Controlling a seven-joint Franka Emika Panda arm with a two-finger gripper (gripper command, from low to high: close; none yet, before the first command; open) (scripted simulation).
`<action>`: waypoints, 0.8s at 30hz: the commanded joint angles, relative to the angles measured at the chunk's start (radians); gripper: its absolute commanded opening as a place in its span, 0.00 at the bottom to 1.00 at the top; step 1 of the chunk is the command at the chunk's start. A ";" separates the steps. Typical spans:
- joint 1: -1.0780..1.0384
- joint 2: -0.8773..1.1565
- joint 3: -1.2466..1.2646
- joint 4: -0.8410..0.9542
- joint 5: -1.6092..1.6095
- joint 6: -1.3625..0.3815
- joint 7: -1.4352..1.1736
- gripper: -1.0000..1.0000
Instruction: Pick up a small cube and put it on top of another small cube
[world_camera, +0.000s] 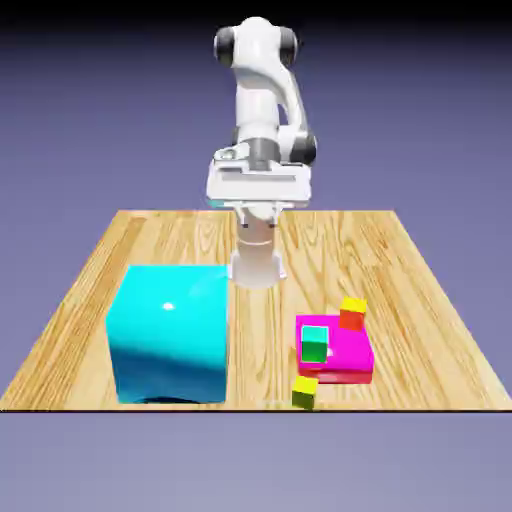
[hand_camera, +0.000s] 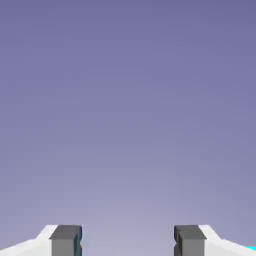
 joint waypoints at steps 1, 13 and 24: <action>-0.010 0.036 0.015 0.026 -0.005 -0.025 0.019 0.50; -0.123 0.471 0.190 0.332 -0.063 -0.329 0.244 0.50; -0.228 0.870 0.350 0.614 -0.116 -0.607 0.450 0.50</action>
